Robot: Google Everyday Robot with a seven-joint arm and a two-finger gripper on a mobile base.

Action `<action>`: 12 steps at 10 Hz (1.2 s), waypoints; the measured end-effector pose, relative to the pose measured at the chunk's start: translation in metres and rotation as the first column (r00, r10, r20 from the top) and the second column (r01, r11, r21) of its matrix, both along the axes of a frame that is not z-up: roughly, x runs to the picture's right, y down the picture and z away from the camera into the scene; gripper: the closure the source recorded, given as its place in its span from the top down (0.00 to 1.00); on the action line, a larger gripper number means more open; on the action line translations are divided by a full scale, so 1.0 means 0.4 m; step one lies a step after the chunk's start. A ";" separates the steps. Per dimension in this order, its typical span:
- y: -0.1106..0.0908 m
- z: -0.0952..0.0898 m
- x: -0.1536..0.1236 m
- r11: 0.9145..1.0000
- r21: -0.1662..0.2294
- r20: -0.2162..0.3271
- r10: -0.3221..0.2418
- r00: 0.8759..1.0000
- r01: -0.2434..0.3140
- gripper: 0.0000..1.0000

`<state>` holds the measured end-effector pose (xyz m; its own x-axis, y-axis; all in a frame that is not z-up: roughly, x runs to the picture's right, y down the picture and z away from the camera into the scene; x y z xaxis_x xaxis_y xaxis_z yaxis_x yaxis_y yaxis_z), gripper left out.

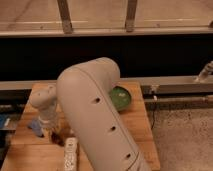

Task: Drag the pepper across the table

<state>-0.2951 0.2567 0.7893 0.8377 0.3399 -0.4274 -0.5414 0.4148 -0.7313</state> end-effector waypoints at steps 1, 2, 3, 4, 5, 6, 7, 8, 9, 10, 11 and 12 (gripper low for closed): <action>0.002 0.000 0.000 1.000 0.001 0.001 0.001 1.000 -0.001 0.04; 0.004 -0.002 0.002 1.000 0.000 0.002 0.005 1.000 -0.005 0.00; 0.002 0.000 0.005 1.000 0.001 0.003 0.021 1.000 -0.021 0.00; 0.001 0.001 0.007 0.999 -0.003 0.012 0.035 0.999 -0.035 0.00; -0.006 0.005 0.021 0.998 -0.008 0.037 0.064 0.997 -0.064 0.00; -0.015 0.004 0.038 0.996 0.000 0.054 0.084 0.995 -0.084 0.00; -0.034 -0.007 0.052 0.993 0.018 0.079 0.113 0.990 -0.115 0.00; -0.050 -0.015 0.070 0.991 0.033 0.089 0.129 0.988 -0.133 0.00; -0.061 -0.026 0.080 0.988 0.047 0.102 0.140 0.985 -0.145 0.00; -0.072 -0.032 0.098 0.986 0.061 0.106 0.151 0.983 -0.158 0.00; -0.087 -0.041 0.120 0.982 0.077 0.108 0.164 0.981 -0.173 0.00; -0.103 -0.048 0.149 0.977 0.093 0.103 0.180 0.978 -0.190 0.00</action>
<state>-0.2355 0.2154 0.7701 0.7910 0.5301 -0.3053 -0.5467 0.3887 -0.7416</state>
